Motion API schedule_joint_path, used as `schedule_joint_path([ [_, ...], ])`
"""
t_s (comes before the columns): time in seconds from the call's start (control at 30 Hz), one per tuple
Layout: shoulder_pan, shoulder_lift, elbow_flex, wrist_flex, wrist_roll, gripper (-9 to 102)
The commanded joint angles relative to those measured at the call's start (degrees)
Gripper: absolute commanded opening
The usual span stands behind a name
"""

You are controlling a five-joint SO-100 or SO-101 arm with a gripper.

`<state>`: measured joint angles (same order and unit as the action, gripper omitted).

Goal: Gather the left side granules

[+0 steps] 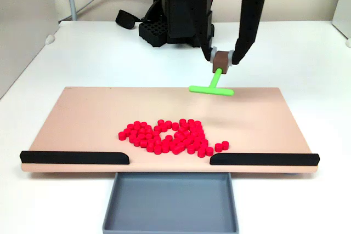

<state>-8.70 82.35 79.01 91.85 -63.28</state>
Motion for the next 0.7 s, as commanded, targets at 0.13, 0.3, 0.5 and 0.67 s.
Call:
schedule_joint_path([
  [0.13, 4.7, 4.7, 1.9, -0.2, -10.7, 0],
  [0.3, 7.2, 5.4, 2.7, -0.3, -17.0, 0],
  [0.5, 9.3, 6.3, 3.2, -0.2, -23.4, 0],
  [0.67, 10.2, 6.6, 3.3, -0.4, -25.0, 0],
])
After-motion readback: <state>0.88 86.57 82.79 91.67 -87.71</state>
